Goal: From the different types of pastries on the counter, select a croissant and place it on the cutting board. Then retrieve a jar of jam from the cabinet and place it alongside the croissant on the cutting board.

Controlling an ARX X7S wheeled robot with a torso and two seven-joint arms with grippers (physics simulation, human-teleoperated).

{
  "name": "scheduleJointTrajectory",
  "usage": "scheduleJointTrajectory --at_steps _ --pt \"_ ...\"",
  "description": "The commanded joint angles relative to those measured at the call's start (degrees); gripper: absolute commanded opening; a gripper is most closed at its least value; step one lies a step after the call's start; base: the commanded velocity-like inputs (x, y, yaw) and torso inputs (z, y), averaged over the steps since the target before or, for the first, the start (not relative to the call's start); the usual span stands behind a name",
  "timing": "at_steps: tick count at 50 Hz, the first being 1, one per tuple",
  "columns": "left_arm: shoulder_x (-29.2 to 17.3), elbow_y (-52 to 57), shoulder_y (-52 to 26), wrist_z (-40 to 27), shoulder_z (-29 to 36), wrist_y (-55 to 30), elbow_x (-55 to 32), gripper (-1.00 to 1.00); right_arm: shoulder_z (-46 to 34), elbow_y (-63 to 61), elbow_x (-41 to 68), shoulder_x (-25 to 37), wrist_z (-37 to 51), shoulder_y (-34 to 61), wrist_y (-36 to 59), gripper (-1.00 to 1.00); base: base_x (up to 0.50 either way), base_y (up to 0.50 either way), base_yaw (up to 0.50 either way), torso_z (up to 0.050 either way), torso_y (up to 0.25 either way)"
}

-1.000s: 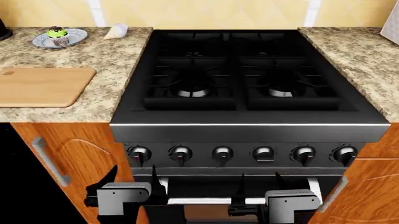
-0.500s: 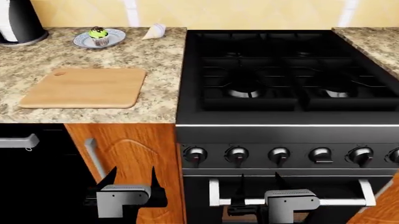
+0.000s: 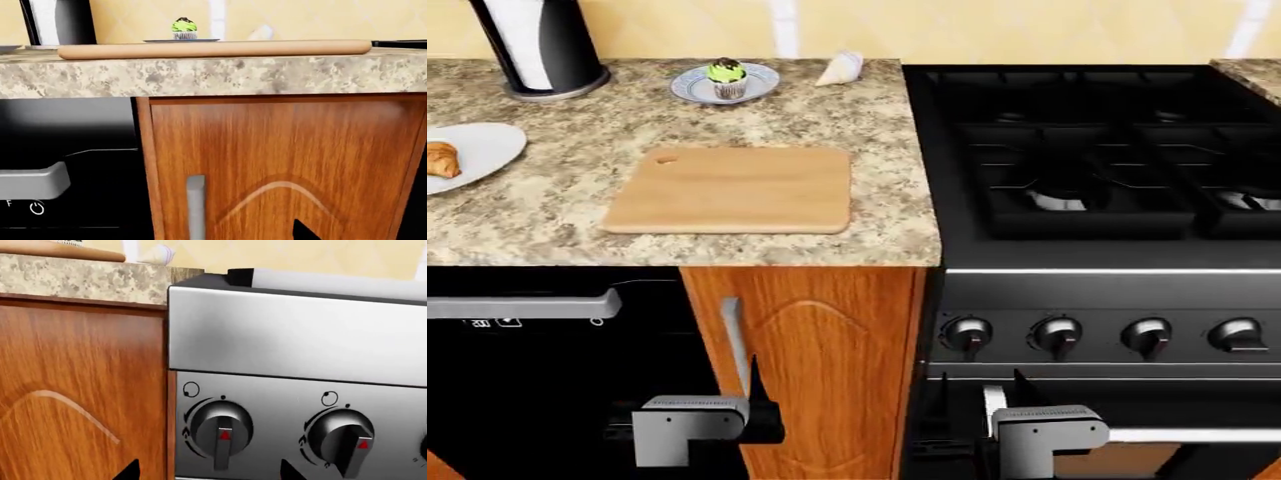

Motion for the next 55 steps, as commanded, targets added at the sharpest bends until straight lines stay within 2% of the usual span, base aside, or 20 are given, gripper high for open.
scheduleJointTrajectory --at_steps 1,55 --pt "-0.45 -0.23 0.02 -0.49 0.52 0.59 -0.24 1.00 -0.58 0.01 0.45 0.47 0.63 0.00 -0.08 1.00 0.01 0.50 0.00 0.000 0.000" --pt "-2.13 -1.58 -0.79 -2.37 2.23 1.96 -1.27 1.00 -3.24 1.09 2.54 1.93 2.15 1.20 -0.19 1.00 0.01 0.50 0.00 0.000 0.000"
